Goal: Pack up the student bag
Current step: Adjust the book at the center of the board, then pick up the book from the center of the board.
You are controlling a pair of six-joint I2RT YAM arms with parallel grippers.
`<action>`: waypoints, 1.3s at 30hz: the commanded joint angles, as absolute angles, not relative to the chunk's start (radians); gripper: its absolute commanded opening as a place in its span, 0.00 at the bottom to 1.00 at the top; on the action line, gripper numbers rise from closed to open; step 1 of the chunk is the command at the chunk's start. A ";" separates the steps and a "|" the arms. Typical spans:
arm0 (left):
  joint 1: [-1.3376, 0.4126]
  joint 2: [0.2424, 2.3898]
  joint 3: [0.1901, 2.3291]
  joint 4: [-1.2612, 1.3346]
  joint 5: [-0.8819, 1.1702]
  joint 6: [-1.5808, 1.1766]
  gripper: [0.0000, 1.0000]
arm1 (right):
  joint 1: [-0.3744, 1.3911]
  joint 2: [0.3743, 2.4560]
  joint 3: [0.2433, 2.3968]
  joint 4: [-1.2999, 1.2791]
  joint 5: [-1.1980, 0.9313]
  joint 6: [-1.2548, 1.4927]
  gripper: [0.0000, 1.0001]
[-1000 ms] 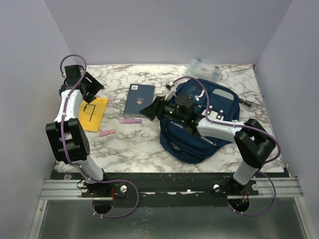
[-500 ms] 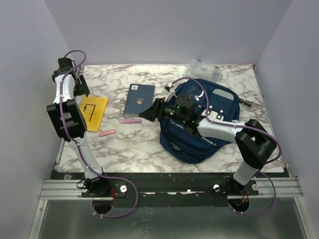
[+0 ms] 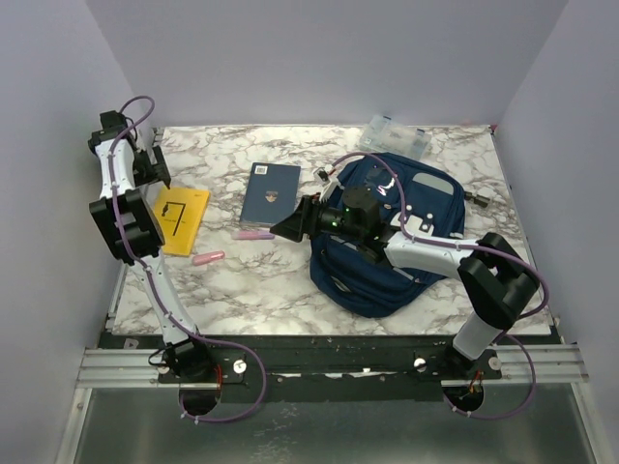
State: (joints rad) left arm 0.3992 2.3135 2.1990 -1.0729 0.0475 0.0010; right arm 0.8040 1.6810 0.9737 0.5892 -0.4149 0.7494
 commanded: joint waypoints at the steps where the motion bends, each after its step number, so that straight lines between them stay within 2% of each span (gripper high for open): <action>1: 0.404 2.376 2.251 -1.183 0.227 0.024 0.98 | 0.807 1.680 0.954 0.595 -0.454 0.739 0.70; 5: 0.408 2.415 2.280 -1.214 0.161 0.021 0.98 | 0.807 1.672 0.949 0.593 -0.449 0.739 0.70; 12: 0.411 2.494 2.331 -1.288 0.169 0.018 0.98 | 0.807 1.665 0.956 0.574 -0.450 0.738 0.70; 17: 0.410 2.443 2.227 -1.291 0.168 0.034 0.98 | 0.807 1.668 0.960 0.571 -0.448 0.737 0.70; 20: 0.383 2.376 2.156 -1.288 0.172 0.050 0.91 | 0.808 1.667 0.960 0.575 -0.447 0.736 0.70; 24: 0.273 2.259 1.987 -1.223 0.044 0.087 0.97 | 0.807 1.662 0.953 0.583 -0.444 0.736 0.70; 29: 0.157 2.248 1.915 -1.280 -0.109 0.078 0.98 | 0.807 1.633 0.933 0.596 -0.442 0.737 0.70; 32: 0.122 2.198 1.837 -1.259 0.072 0.085 0.95 | 0.806 1.608 0.904 0.620 -0.421 0.730 0.70; 36: 0.004 2.163 1.738 -1.227 0.066 0.097 0.97 | 0.807 1.619 0.914 0.603 -0.386 0.721 0.71; 39: -0.026 2.084 1.632 -1.159 0.151 0.057 0.95 | 0.807 1.641 0.936 0.563 -0.330 0.727 0.71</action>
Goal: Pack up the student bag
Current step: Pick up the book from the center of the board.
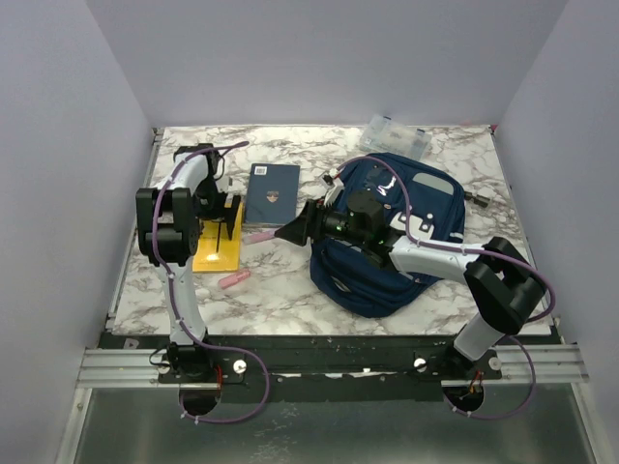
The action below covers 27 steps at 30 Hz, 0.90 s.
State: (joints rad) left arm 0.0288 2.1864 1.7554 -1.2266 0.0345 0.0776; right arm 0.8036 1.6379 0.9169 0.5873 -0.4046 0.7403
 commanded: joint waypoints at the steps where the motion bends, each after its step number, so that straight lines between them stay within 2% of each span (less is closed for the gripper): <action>1: -0.026 2.056 1.598 -1.138 0.160 0.047 0.95 | 0.807 1.657 0.952 0.533 -0.307 0.737 0.71; 6: -0.009 1.892 1.509 -1.056 0.145 -0.028 0.98 | 0.823 1.743 0.987 0.483 -0.250 0.856 0.70; 11: 0.123 1.741 1.429 -0.935 0.208 -0.174 0.98 | 0.865 1.845 1.051 0.464 -0.224 0.913 0.69; 15: 0.265 1.639 1.239 -0.753 0.346 -0.380 0.98 | 0.901 1.929 1.116 0.440 -0.211 0.918 0.69; 18: 0.350 1.650 1.167 -0.710 0.326 -0.519 0.98 | 0.915 1.971 1.141 0.454 -0.204 0.945 0.69; 27: 0.346 1.752 1.164 -0.703 0.339 -0.590 0.98 | 0.943 2.088 1.204 0.413 -0.180 1.019 0.67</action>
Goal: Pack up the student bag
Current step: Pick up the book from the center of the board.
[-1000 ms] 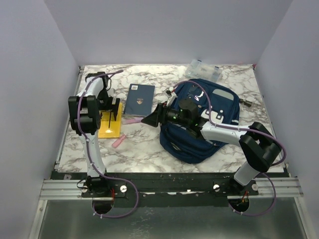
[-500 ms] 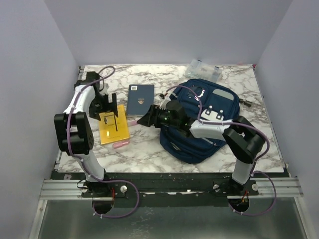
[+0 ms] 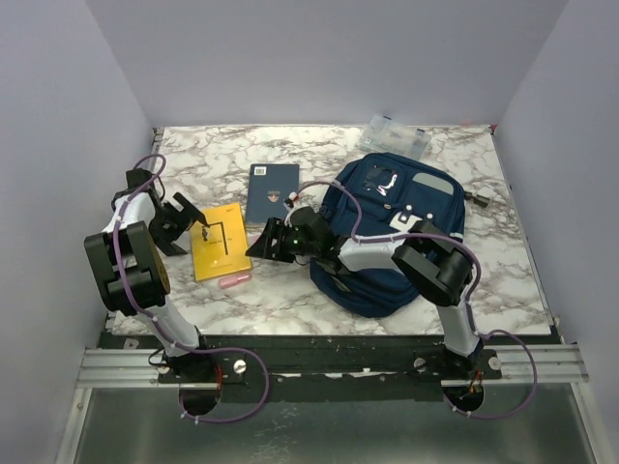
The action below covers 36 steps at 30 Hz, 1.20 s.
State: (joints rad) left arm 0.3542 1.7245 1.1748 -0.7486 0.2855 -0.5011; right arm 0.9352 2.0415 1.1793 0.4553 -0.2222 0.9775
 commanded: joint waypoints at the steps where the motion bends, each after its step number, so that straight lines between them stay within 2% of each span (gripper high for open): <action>1: 0.347 1.764 1.160 -0.699 0.358 -0.599 0.98 | 0.942 2.098 1.209 0.409 -0.181 1.021 0.67; 3: 0.347 1.783 1.147 -0.677 0.408 -0.624 0.98 | 0.945 2.119 1.225 0.398 -0.178 1.014 0.68; 9: 0.341 1.778 1.135 -0.671 0.380 -0.663 0.98 | 0.948 2.173 1.268 0.384 -0.176 1.000 0.67; 16: 0.338 1.711 1.101 -0.694 0.259 -0.707 0.98 | 0.960 2.194 1.282 0.385 -0.175 1.002 0.68; 22: 0.314 1.778 1.047 -0.660 0.385 -0.755 0.98 | 0.960 2.206 1.296 0.379 -0.180 0.995 0.68; 30: 0.280 1.754 1.024 -0.659 0.403 -0.740 0.98 | 0.960 2.243 1.364 0.343 -0.210 0.979 0.67; 34: 0.268 1.753 0.986 -0.635 0.474 -0.755 0.98 | 0.960 2.186 1.351 0.387 -0.270 1.012 0.64; 36: 0.261 1.735 0.963 -0.621 0.489 -0.765 0.98 | 0.961 2.152 1.348 0.414 -0.303 1.032 0.58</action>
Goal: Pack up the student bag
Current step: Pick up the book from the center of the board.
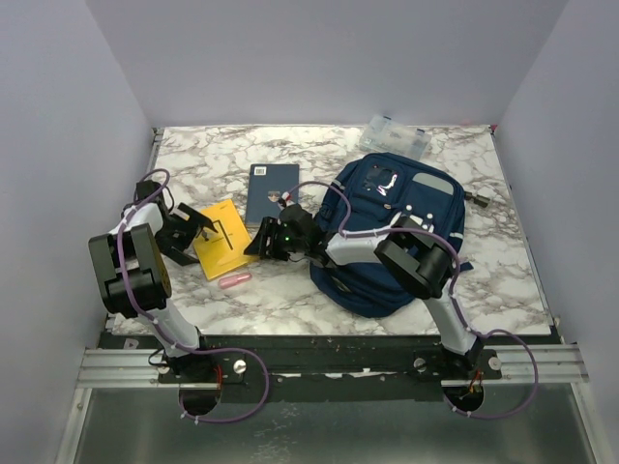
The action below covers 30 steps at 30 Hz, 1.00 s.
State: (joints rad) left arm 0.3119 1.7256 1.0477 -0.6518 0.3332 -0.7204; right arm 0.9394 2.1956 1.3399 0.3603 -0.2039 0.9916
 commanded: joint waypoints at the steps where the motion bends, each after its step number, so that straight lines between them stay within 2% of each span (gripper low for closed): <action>1: 0.257 1.719 0.950 -0.611 0.492 -0.769 0.98 | 0.961 2.133 1.347 0.414 -0.309 1.036 0.57; 6: 0.243 1.653 0.875 -0.571 0.529 -0.792 0.98 | 0.957 2.049 1.257 0.492 -0.318 1.092 0.53; 13: 0.241 1.584 0.767 -0.522 0.562 -0.805 0.98 | 0.946 2.044 1.193 0.598 -0.381 1.119 0.43; 18: 0.239 1.555 0.736 -0.503 0.589 -0.803 0.98 | 0.940 2.095 1.215 0.663 -0.424 1.099 0.43; 26: 0.233 1.557 0.734 -0.498 0.626 -0.768 0.98 | 0.936 2.214 1.357 0.629 -0.517 1.070 0.45; 28: 0.233 1.541 0.732 -0.494 0.612 -0.758 0.98 | 0.936 2.205 1.347 0.623 -0.496 1.064 0.40; 30: 0.233 1.513 0.736 -0.490 0.606 -0.735 0.98 | 0.936 2.178 1.330 0.603 -0.459 1.035 0.27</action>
State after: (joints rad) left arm 0.2596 1.5280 0.7692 -0.4202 0.5331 -0.7635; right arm 0.9085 2.1994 1.3064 0.5323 -0.4332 1.0618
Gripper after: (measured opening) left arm 0.982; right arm 0.372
